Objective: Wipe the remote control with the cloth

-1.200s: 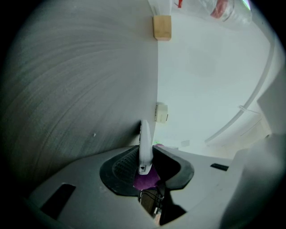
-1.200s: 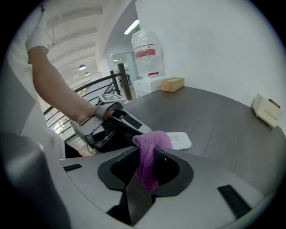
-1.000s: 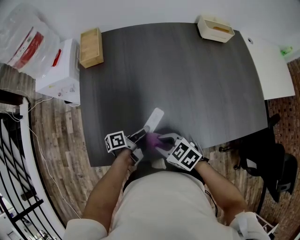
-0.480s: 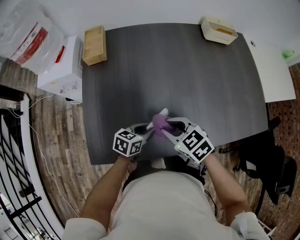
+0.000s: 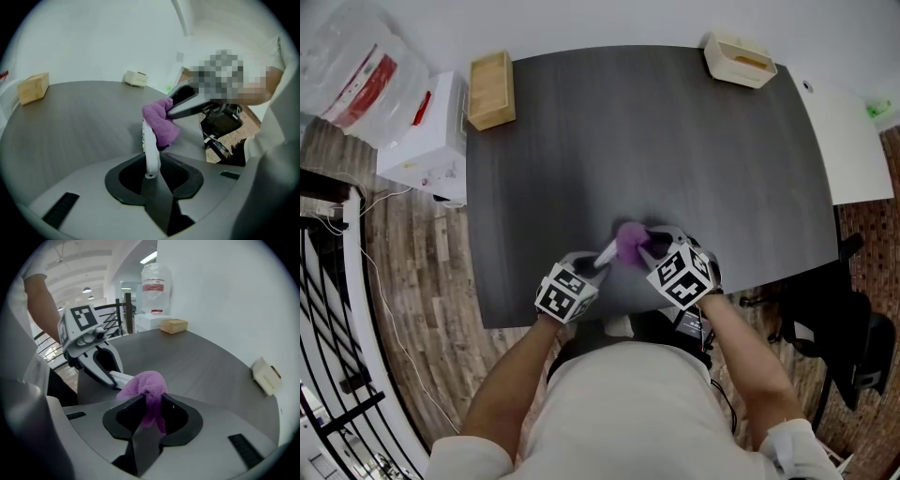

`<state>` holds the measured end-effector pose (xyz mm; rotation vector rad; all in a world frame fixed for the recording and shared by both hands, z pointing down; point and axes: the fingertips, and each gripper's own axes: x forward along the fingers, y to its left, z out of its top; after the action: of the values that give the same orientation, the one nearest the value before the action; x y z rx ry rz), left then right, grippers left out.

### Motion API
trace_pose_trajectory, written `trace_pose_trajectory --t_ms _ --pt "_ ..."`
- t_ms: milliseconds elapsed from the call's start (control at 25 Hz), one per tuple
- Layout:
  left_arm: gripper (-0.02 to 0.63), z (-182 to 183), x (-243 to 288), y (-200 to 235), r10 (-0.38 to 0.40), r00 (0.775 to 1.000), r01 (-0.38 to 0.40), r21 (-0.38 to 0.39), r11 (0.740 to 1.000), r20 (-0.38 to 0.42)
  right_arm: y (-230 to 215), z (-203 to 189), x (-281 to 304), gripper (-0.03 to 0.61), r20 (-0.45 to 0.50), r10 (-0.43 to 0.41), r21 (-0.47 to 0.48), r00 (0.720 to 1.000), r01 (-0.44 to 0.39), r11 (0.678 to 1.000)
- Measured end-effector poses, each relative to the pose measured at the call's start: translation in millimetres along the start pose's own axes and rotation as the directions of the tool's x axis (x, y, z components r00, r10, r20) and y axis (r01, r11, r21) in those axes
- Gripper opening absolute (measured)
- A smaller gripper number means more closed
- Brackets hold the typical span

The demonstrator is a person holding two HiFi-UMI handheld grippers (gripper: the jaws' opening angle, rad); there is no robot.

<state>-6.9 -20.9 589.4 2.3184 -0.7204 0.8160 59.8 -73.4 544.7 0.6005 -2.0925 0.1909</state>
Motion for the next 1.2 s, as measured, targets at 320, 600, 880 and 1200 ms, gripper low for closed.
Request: trace_pose_trajectory --t_ms 320,600,880,1200 --pt "0.094 -0.6 -2.3 -3.8 0.11 0.991 -0.074 0.379 0.922 -0.074 -57.7 -57.4 -11.8 0.106 -0.149 -0.172 0.121 0.974 0.19 0.974" --pt "0.097 -2.7 -8.5 -12.4 0.143 0.985 -0.057 0.602 0.796 -0.095 -60.6 -55.1 -23.0 0.106 -0.127 -0.182 0.138 0.975 0.199 0.97" --pt "0.152 -21.6 -20.7 -11.1 0.145 0.979 -0.016 0.656 0.754 -0.142 -41.9 -59.6 -17.1 0.106 -0.146 -0.126 0.1 0.981 0.141 0.985" --pt "0.152 -20.6 -51.3 -24.8 0.046 0.999 -0.047 0.076 0.996 0.009 -48.6 -41.9 -17.8 0.106 -0.137 -0.124 0.028 0.983 0.129 0.991"
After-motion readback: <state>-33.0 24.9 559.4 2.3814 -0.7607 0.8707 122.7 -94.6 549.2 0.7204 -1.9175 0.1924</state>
